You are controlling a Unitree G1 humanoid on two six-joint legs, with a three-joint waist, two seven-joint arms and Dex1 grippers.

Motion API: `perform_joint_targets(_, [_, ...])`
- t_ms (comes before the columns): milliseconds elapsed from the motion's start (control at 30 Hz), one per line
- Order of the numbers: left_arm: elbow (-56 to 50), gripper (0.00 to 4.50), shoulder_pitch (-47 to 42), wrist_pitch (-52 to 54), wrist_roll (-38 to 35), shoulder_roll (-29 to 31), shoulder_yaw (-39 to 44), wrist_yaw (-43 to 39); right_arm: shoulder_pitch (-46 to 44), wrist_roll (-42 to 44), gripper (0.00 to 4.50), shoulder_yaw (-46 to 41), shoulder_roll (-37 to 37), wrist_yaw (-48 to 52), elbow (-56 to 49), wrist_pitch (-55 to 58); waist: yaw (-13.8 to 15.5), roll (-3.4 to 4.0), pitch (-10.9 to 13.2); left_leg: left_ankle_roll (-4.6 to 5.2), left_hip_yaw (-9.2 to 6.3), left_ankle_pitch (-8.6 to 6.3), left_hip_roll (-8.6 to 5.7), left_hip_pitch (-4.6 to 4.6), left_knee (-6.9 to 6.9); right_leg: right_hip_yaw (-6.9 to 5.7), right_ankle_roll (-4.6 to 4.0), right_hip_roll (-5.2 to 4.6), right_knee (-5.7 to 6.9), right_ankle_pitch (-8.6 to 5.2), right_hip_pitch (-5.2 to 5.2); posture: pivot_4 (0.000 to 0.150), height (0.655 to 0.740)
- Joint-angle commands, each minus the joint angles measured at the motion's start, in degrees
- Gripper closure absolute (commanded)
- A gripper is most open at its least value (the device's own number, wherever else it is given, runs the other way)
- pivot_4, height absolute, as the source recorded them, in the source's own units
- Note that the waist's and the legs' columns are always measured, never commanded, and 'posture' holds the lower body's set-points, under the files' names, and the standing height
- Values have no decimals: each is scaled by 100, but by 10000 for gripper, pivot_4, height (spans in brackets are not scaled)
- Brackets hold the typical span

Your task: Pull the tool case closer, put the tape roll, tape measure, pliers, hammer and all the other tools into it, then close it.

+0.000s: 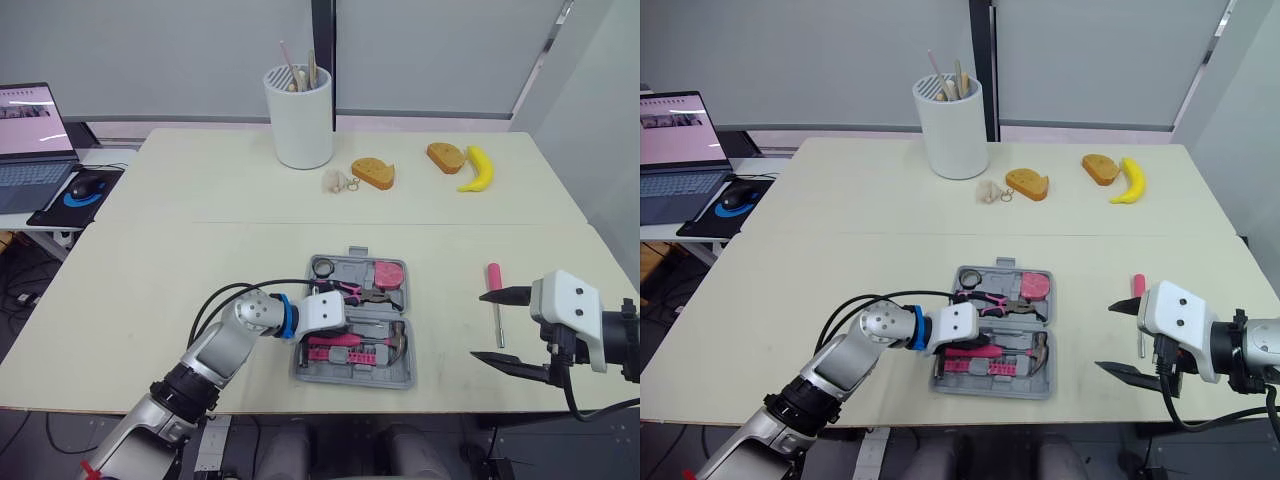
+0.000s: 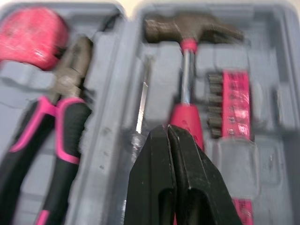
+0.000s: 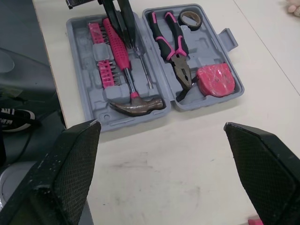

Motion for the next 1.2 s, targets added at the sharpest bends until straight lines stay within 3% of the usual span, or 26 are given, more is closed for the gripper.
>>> perform_joint_targets(33, [-345,44502,168,28,-899,148,943,-187,-102,-39,0,-270,114,-148,44,-136,-10,1,0,0,1,0,1,1,-1,1,0,0,0,0,0,1500,7400])
perform_joint_targets(167, [-408,44502,539,198,-1624,532,1857,-393,-174,-181,0,-416,364,-437,209,-297,-14,2,0,0,2,0,4,3,-3,2,-2,0,0,0,-1,1500,7400])
perform_joint_targets(300, [-185,42821,947,167,-1838,769,2656,-36,-127,-404,0,-603,718,-818,337,-447,2,2,0,-1,2,0,2,3,-2,2,-2,-3,0,-1,-1,1500,7400])
perform_joint_targets(400, [-203,35777,1284,114,-1847,795,2963,178,1,-521,0,-682,868,-916,413,-555,14,2,0,-1,5,-1,1,2,-3,3,-1,-6,-2,0,-1,1500,7400])
perform_joint_targets(767, [-207,246,2330,17,-1943,737,3725,794,327,-689,0,-763,976,-854,541,-801,10,3,1,-1,6,-2,4,3,-8,8,-5,-9,-4,-2,-6,1500,7400])
perform_joint_targets(1200, [-253,246,2603,-164,-1997,860,3850,847,255,-868,0,-691,956,-833,844,-1058,15,2,1,-2,7,-2,4,0,-11,7,-8,-12,-5,-4,-9,1500,7400])
